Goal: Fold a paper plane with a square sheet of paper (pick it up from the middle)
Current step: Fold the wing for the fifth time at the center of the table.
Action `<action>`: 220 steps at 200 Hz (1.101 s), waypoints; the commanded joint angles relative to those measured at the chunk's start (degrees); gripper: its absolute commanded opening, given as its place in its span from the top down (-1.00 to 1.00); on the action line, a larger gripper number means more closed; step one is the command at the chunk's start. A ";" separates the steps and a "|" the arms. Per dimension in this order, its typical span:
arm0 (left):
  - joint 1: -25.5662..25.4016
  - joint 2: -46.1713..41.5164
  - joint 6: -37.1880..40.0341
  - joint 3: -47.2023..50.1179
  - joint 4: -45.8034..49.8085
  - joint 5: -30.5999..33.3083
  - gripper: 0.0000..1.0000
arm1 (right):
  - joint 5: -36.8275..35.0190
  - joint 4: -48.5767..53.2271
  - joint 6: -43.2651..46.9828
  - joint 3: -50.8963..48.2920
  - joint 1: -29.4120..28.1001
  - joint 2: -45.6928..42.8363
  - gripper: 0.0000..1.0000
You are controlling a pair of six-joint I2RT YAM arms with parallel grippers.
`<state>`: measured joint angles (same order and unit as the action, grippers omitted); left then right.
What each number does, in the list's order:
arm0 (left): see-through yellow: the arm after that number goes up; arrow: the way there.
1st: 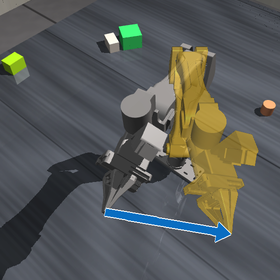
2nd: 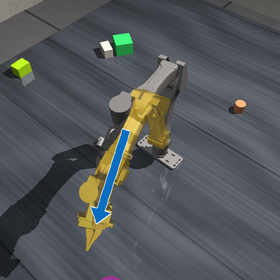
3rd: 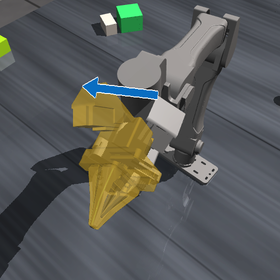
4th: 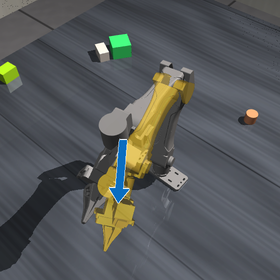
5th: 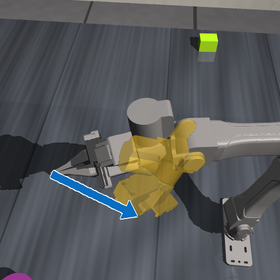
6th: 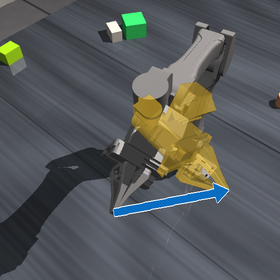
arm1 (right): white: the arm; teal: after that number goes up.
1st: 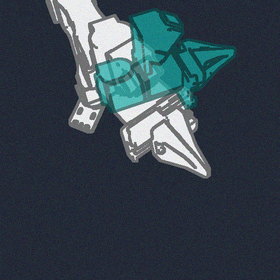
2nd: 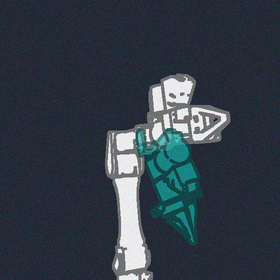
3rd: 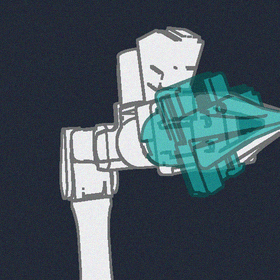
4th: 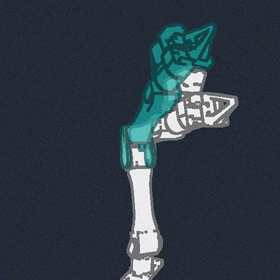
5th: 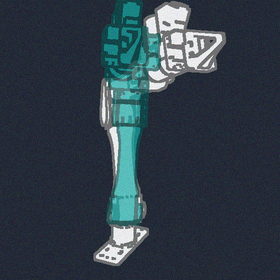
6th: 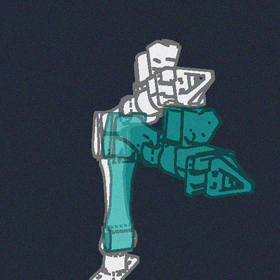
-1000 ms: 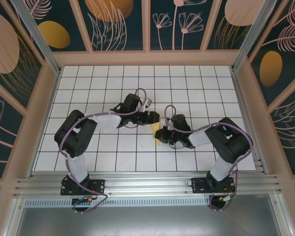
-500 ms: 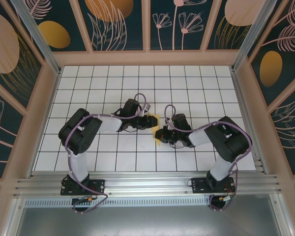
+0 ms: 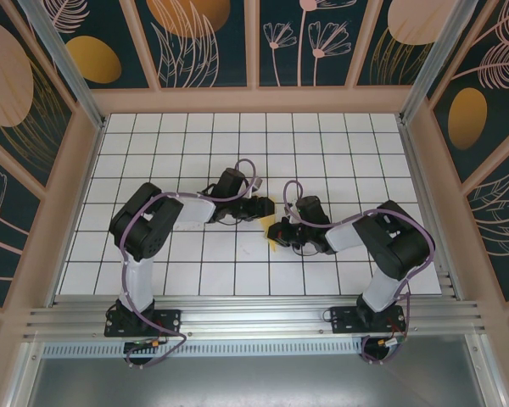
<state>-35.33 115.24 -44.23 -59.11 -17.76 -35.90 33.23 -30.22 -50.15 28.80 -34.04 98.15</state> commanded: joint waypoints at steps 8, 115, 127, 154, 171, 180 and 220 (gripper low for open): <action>1.76 3.61 1.28 -1.91 1.52 4.24 0.03 | -3.14 14.97 2.21 -3.13 -0.35 2.75 1.00; 4.31 4.89 3.13 -5.89 6.65 5.90 0.01 | -3.75 13.96 1.52 -5.14 -0.21 2.39 1.00; 4.58 5.07 3.19 -6.41 7.20 6.06 0.01 | -3.87 13.96 1.48 -5.28 -0.18 2.27 1.00; 5.01 5.36 3.01 -6.97 7.33 6.04 -0.02 | -3.80 13.87 1.54 -5.42 -0.15 2.19 1.00; 5.29 5.43 3.08 -7.44 7.55 6.38 -0.02 | -3.80 13.87 1.54 -5.33 -0.14 2.21 1.00; 5.44 5.60 3.03 -7.73 7.59 6.30 -0.02 | -3.79 13.78 1.50 -5.46 -0.06 2.16 1.00; 6.19 6.73 4.10 -10.46 9.59 6.44 -0.02 | -3.70 13.78 1.69 -5.50 0.00 2.28 1.00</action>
<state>-32.67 118.80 -44.10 -67.16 -8.71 -38.52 32.84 -31.27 -49.80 27.86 -34.06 97.89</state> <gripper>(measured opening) 0.512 0.061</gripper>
